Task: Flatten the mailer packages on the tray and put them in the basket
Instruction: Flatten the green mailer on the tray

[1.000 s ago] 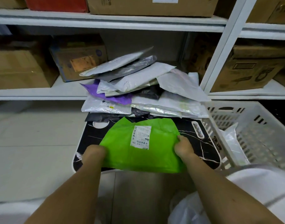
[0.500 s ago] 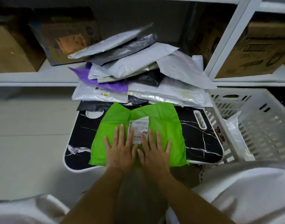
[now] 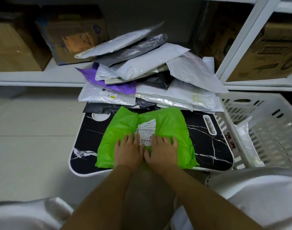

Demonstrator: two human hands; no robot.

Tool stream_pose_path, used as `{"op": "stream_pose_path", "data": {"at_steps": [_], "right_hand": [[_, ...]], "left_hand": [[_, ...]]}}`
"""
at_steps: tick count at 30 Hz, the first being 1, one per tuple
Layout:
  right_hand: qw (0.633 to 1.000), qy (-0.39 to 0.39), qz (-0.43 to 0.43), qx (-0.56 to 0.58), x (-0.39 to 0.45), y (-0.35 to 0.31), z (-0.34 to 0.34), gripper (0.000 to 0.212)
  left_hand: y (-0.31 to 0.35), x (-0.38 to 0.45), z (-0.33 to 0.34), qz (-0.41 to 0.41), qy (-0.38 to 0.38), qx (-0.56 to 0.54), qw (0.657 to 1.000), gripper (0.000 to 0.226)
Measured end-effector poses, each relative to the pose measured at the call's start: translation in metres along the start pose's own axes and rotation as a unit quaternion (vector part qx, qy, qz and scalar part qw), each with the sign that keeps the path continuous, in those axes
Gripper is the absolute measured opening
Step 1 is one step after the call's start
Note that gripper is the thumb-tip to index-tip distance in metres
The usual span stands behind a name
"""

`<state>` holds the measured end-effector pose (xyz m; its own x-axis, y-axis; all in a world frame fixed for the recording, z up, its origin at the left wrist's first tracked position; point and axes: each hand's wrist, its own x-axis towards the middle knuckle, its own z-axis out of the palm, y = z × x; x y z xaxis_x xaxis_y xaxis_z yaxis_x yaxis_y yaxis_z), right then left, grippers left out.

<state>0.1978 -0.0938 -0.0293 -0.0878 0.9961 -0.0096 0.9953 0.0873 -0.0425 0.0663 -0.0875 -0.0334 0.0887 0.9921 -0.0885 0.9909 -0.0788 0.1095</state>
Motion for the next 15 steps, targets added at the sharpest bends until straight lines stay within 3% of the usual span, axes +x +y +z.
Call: {"op": "stream_pose_path", "data": {"at_steps": [2,5,8,10,15], "right_hand": [[0.999,0.007,-0.036,-0.031,0.019,0.005,-0.016,0.058],[0.996,0.012,-0.070,-0.048,0.036,0.011,-0.023,0.050],[0.998,-0.023,-0.060,0.022,0.032,0.017,-0.005,0.059],[0.996,-0.065,-0.040,0.056,0.032,0.019,0.003,0.062],[0.989,-0.140,-0.027,0.048,0.044,0.018,-0.003,0.058]], "left_hand": [[0.001,0.008,-0.010,0.019,0.037,-0.004,0.999,0.042],[0.002,0.027,-0.024,0.046,0.034,0.022,0.998,0.029],[0.001,0.029,-0.017,0.086,0.045,0.058,0.994,0.037],[0.000,0.025,-0.011,0.112,0.010,0.062,0.992,0.059],[-0.005,0.039,-0.008,0.077,-0.105,0.055,0.990,0.055]]}}
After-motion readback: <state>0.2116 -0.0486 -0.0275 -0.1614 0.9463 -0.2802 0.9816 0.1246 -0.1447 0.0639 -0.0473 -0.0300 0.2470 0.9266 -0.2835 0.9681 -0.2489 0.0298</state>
